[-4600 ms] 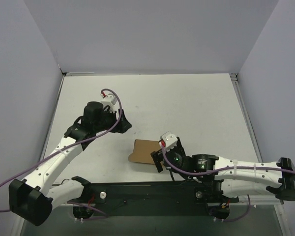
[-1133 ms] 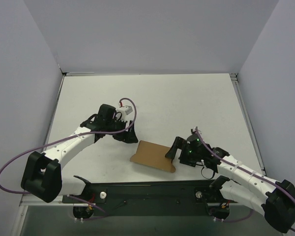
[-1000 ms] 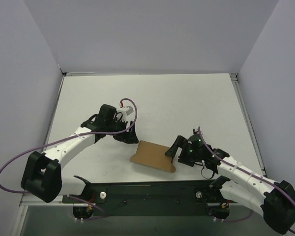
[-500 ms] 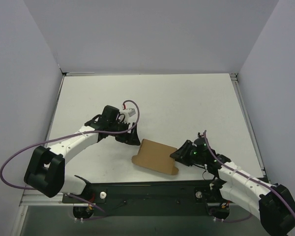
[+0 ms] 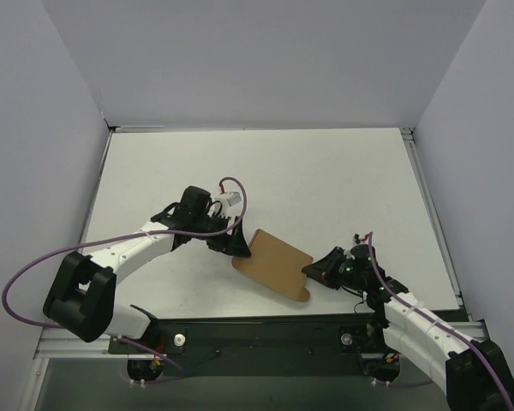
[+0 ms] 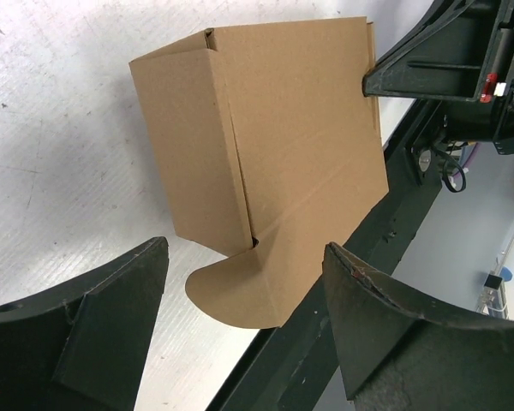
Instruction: Fold the paper box
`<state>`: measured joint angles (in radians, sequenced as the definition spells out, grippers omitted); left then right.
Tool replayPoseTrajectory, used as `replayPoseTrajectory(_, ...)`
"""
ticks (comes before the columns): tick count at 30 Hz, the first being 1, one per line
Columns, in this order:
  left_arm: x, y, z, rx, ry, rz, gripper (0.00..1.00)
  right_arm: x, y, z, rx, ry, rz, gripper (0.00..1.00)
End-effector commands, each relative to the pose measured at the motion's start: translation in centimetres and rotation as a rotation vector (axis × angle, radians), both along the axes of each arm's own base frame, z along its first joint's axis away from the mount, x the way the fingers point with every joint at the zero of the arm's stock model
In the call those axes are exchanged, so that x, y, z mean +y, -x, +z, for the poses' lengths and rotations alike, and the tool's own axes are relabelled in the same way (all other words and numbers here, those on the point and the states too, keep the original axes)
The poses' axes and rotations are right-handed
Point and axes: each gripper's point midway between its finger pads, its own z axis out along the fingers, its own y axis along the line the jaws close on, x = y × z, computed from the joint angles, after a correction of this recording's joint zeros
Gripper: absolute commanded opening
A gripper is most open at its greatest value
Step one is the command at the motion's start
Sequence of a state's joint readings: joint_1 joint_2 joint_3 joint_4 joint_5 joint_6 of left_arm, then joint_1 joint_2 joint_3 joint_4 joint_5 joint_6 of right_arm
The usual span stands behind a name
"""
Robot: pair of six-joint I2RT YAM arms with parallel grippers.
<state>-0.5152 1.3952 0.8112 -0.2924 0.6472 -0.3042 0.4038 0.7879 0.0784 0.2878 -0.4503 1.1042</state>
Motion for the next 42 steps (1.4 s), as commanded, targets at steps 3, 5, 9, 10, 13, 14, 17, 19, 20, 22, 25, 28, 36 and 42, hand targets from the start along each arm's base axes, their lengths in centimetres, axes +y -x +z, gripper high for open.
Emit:
replayPoseTrajectory(3, -0.8, -1.1, 1.6, -0.047, 0.071, -0.010, 0.82, -1.4, 1.7, -2.9, 0.062, 0.077, 0.005, 0.00)
replayPoseTrajectory(5, -0.9, -1.2, 1.2, -0.028, 0.070, -0.005, 0.82, -1.4, 1.6, -2.9, 0.057, 0.081, 0.008, 0.00)
replayPoseTrajectory(9, -1.6, -1.2, 0.0, 0.037, 0.080, -0.010, 0.82, -1.2, 1.3, -2.4, 0.037, 0.078, 0.020, 0.00)
replayPoseTrajectory(10, -1.7, -1.4, -0.2, 0.045, 0.079, -0.006, 0.82, -1.2, 1.2, -2.2, 0.034, 0.075, 0.019, 0.00)
replayPoseTrajectory(13, -2.0, -1.4, -1.1, 0.098, 0.082, -0.005, 0.82, -1.1, 1.0, -1.9, 0.020, 0.078, 0.029, 0.00)
replayPoseTrajectory(14, -2.4, -1.5, -0.8, 0.108, 0.110, 0.002, 0.82, -1.1, 1.0, -1.8, 0.017, 0.078, 0.032, 0.00)
replayPoseTrajectory(17, -3.2, -1.3, -0.3, 0.137, 0.189, -0.010, 0.80, -0.9, 0.8, -1.6, 0.002, 0.085, 0.051, 0.00)
replayPoseTrajectory(19, -3.7, -1.2, 0.2, 0.129, 0.234, -0.028, 0.77, -0.9, 0.5, -1.2, -0.017, 0.095, 0.065, 0.00)
replayPoseTrajectory(20, -3.8, -1.1, 0.3, 0.151, 0.252, -0.026, 0.73, -0.9, 0.4, -1.1, -0.024, 0.100, 0.070, 0.00)
replayPoseTrajectory(22, -4.3, -0.6, 0.9, 0.157, 0.315, -0.053, 0.68, -0.7, 0.0, -0.3, -0.054, 0.114, 0.090, 0.00)
replayPoseTrajectory(25, -4.7, -0.3, 1.4, 0.207, 0.385, -0.051, 0.54, -0.6, -0.4, 0.7, -0.089, 0.144, 0.118, 0.00)
replayPoseTrajectory(28, -4.7, -0.4, 1.4, 0.230, 0.389, -0.042, 0.45, -0.7, -0.4, 1.2, -0.102, 0.192, 0.144, 0.07)
replayPoseTrajectory(36, -2.6, -1.8, 0.4, 0.298, 0.376, 0.079, 0.43, -0.1, -1.0, 7.2, -0.420, 0.555, 0.287, 0.86)
replayPoseTrajectory(42, -2.4, -1.8, 0.3, 0.329, 0.394, 0.093, 0.42, 2.8, 0.3, 11.3, -0.702, 0.864, 0.458, 0.90)
